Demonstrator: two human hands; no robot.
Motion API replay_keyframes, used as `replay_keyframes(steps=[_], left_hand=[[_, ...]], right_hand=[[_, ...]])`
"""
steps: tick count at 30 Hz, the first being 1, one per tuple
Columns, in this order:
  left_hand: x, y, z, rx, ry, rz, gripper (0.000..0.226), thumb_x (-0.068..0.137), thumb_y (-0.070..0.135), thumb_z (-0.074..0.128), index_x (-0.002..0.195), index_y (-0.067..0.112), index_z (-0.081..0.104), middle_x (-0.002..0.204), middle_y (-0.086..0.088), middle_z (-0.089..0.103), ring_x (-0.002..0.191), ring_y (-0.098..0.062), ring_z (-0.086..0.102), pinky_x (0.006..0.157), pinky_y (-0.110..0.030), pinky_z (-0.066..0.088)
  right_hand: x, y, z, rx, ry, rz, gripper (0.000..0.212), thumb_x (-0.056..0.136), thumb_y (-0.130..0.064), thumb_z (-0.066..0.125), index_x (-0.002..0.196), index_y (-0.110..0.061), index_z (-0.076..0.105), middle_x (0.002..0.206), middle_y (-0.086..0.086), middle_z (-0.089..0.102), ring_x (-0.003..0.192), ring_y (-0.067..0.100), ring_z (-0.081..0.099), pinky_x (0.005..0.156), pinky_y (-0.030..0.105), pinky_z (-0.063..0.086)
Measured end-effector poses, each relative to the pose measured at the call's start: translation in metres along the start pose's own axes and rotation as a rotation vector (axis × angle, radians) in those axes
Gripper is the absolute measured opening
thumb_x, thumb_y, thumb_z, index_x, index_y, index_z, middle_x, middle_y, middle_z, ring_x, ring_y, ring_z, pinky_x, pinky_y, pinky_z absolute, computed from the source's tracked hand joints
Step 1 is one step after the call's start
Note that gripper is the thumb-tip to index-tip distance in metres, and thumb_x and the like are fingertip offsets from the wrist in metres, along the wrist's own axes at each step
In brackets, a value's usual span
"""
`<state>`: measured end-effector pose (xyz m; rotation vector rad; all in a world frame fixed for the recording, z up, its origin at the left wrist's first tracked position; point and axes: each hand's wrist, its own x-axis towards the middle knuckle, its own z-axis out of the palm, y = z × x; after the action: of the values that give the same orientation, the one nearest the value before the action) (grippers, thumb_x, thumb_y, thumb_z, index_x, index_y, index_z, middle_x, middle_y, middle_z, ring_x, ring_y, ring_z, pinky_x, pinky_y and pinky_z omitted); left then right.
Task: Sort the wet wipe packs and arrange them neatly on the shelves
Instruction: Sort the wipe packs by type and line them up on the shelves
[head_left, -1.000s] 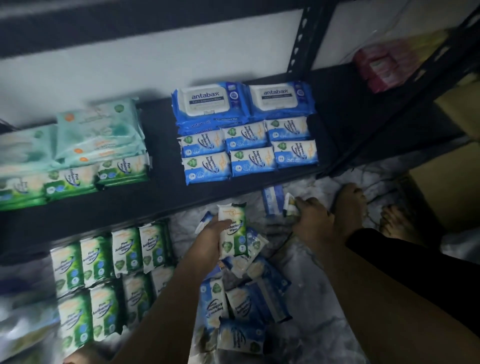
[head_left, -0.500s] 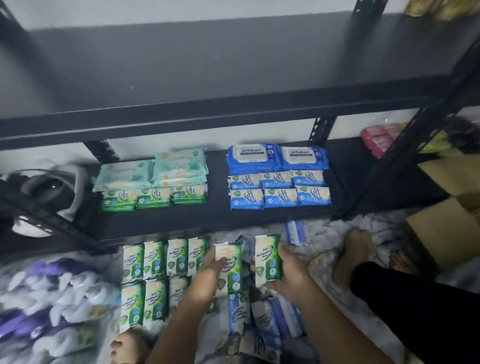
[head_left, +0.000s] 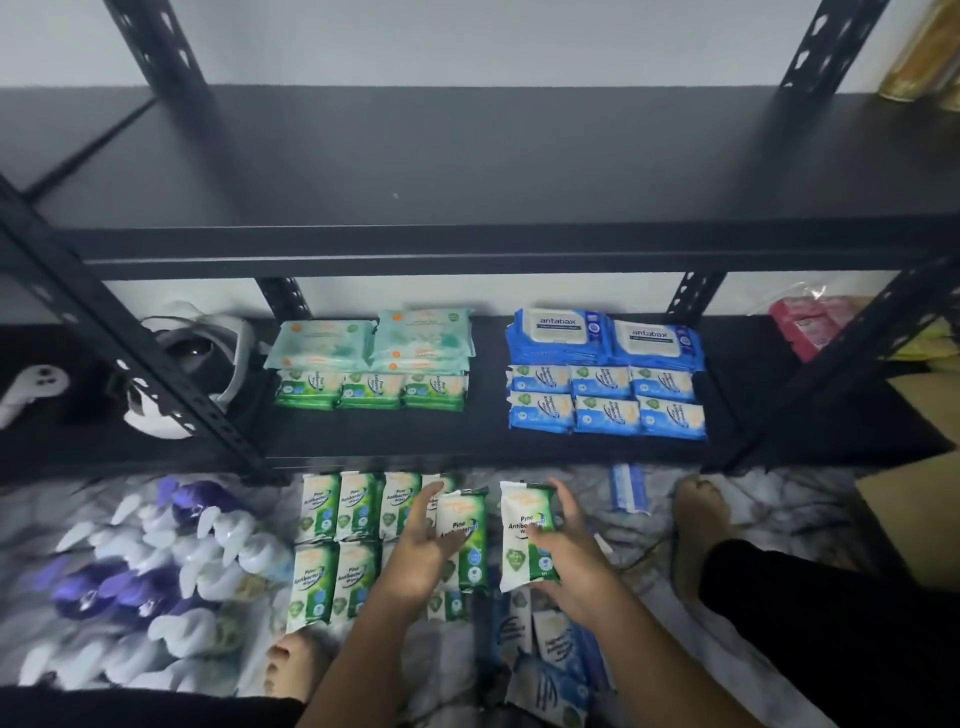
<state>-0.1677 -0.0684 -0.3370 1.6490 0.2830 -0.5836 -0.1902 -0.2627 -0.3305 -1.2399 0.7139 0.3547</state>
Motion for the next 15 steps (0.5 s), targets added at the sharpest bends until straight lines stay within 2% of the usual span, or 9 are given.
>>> replay_keyframes(steps=[1, 2, 3, 5, 7, 9, 12, 15], left_hand=[[0.002, -0.004, -0.004, 0.012, 0.021, -0.011, 0.057, 0.099, 0.010, 0.063, 0.143, 0.038, 0.040, 0.072, 0.000, 0.051, 0.048, -0.006, 0.043, 0.045, -0.020, 0.038], [0.004, -0.009, -0.008, 0.019, 0.026, -0.029, 0.054, 0.098, 0.009, 0.063, 0.140, 0.038, 0.043, 0.070, 0.001, 0.052, 0.047, -0.006, 0.041, 0.044, -0.019, 0.036], [0.006, -0.013, -0.011, 0.034, 0.031, -0.043, 0.053, 0.097, 0.009, 0.064, 0.137, 0.038, 0.045, 0.071, -0.002, 0.055, 0.049, -0.008, 0.043, 0.045, -0.021, 0.037], [0.008, -0.018, -0.017, 0.053, 0.038, -0.058, 0.054, 0.096, 0.010, 0.066, 0.135, 0.041, 0.045, 0.083, -0.019, 0.062, 0.056, -0.017, 0.046, 0.049, -0.028, 0.040], [0.012, -0.024, -0.022, 0.072, 0.065, -0.074, 0.054, 0.095, 0.004, 0.065, 0.134, 0.036, 0.045, 0.095, -0.024, 0.067, 0.055, -0.016, 0.051, 0.048, -0.028, 0.041], [0.018, -0.032, -0.027, 0.068, 0.092, -0.093, 0.056, 0.094, -0.004, 0.064, 0.134, 0.030, 0.045, 0.095, -0.017, 0.070, 0.051, -0.010, 0.054, 0.043, -0.023, 0.040], [0.028, -0.048, -0.035, 0.050, 0.135, -0.129, 0.059, 0.092, -0.008, 0.063, 0.131, 0.033, 0.048, 0.094, -0.017, 0.071, 0.060, -0.021, 0.056, 0.047, -0.026, 0.041], [0.039, -0.060, -0.044, 0.086, 0.194, -0.162, 0.060, 0.092, -0.008, 0.064, 0.128, 0.038, 0.050, 0.095, -0.014, 0.072, 0.061, -0.022, 0.057, 0.048, -0.028, 0.043]], right_hand=[[0.003, 0.002, 0.003, -0.046, 0.007, -0.030, 0.066, 0.096, 0.007, 0.056, 0.134, -0.046, 0.046, 0.127, 0.008, 0.062, 0.099, 0.036, 0.070, 0.070, 0.049, 0.061], [0.005, 0.004, 0.006, -0.089, 0.012, -0.052, 0.067, 0.094, 0.010, 0.057, 0.135, -0.042, 0.048, 0.124, 0.011, 0.064, 0.096, 0.037, 0.071, 0.071, 0.048, 0.059], [0.008, 0.007, 0.009, -0.130, 0.017, -0.068, 0.067, 0.092, 0.012, 0.058, 0.136, -0.039, 0.049, 0.120, 0.014, 0.067, 0.093, 0.037, 0.071, 0.073, 0.049, 0.059], [0.016, 0.013, 0.013, -0.205, 0.015, -0.081, 0.071, 0.090, 0.013, 0.061, 0.140, -0.036, 0.048, 0.114, 0.011, 0.070, 0.090, 0.031, 0.072, 0.078, 0.050, 0.059], [0.023, 0.020, 0.015, -0.260, 0.016, -0.074, 0.072, 0.089, 0.012, 0.063, 0.138, -0.039, 0.048, 0.112, 0.002, 0.069, 0.090, 0.023, 0.072, 0.073, 0.039, 0.062], [0.029, 0.026, 0.018, -0.295, 0.041, -0.076, 0.067, 0.088, 0.012, 0.064, 0.125, -0.043, 0.053, 0.111, 0.002, 0.069, 0.085, 0.019, 0.071, 0.063, 0.029, 0.059], [0.044, 0.039, 0.022, -0.362, 0.061, -0.067, 0.068, 0.084, 0.010, 0.069, 0.108, -0.052, 0.057, 0.110, 0.003, 0.071, 0.087, 0.020, 0.073, 0.067, 0.035, 0.061], [0.062, 0.057, 0.027, -0.444, 0.068, -0.083, 0.074, 0.081, 0.004, 0.073, 0.114, -0.061, 0.055, 0.118, 0.001, 0.067, 0.100, 0.021, 0.069, 0.079, 0.041, 0.062]])
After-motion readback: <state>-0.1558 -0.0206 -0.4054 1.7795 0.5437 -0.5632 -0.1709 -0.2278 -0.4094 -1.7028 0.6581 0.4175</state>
